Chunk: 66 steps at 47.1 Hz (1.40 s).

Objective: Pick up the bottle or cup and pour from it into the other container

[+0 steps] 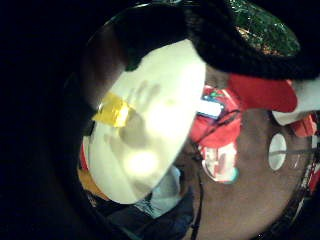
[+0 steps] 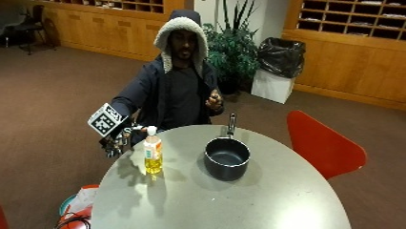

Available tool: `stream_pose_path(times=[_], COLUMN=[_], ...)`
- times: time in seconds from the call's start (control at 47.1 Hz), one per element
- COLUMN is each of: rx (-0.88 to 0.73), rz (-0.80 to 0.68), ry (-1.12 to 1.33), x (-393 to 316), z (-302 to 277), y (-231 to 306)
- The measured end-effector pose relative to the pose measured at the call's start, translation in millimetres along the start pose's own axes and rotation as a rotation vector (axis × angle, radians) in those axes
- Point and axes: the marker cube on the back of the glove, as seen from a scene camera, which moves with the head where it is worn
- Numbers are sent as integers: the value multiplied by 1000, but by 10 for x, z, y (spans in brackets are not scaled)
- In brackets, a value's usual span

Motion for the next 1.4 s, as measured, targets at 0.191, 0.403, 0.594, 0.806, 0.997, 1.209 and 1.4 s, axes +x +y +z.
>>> stream_pose_path(times=[0.191,0.403,0.594,0.806,0.997,1.209,1.4], rx=[-24,140,121,114,110,172,48], rz=[-26,-82,-84,-181,-180,-204,-308], ry=[-314,-460,-592,-510,-399,-22,387], x=[-151,-238,-303,-516,-999,-1871,-2436], z=[520,862,958,824,481,300,376], y=[-430,-551,-602,-603,-565,-747,-758])
